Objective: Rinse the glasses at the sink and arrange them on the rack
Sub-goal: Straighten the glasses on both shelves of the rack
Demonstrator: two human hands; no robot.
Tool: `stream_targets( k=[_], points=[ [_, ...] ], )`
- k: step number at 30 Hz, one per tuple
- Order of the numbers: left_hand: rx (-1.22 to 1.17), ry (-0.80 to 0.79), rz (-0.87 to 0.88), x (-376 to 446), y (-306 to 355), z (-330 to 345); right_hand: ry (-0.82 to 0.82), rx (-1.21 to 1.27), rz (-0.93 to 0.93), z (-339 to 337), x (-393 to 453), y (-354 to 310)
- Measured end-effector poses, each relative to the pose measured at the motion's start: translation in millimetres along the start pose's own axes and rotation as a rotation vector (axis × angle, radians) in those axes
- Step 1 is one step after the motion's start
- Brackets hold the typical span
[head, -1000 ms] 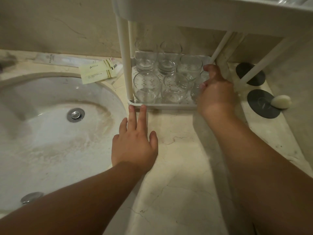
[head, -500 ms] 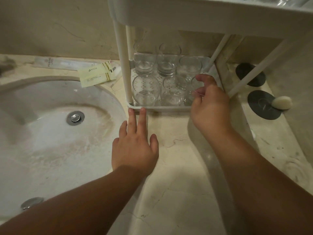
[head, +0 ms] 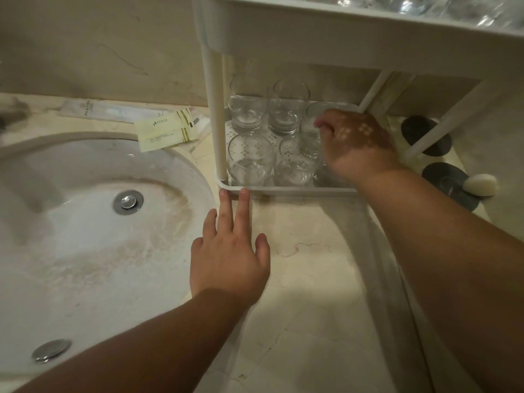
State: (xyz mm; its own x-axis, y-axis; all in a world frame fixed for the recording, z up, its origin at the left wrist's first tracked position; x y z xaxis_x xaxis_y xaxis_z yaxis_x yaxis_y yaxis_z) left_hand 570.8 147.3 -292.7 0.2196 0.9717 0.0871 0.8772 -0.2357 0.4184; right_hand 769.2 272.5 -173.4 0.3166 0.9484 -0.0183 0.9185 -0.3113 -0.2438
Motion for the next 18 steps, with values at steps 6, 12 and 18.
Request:
stream_targets(
  k=[6, 12, 18],
  points=[
    [-0.006, -0.002, -0.003, 0.5, -0.9, 0.8, -0.017, -0.082, -0.002, -0.5, 9.9, -1.3],
    [0.001, 0.000, 0.000, 0.0, -0.1, -0.1, -0.029, -0.177, 0.042, -3.4, 8.5, 3.0],
    [0.005, -0.001, -0.003, 0.3, 0.2, 0.5, -0.012, -0.259, 0.093, -7.8, 9.8, 10.1]
  ],
)
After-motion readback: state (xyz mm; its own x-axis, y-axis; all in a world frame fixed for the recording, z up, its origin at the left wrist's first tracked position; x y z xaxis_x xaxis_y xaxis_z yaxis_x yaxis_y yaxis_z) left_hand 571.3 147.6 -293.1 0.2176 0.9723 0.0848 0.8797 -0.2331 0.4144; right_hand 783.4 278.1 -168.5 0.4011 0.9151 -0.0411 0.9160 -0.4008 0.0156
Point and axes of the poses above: each hand's wrist, its own x-axis towards the middle knuckle, its own z-axis out of the palm, y = z × x, the point moved 8 cm from there along x, towards the middle knuckle, and after that the axes turned 10 degrees about z, right-handed, at the moved point
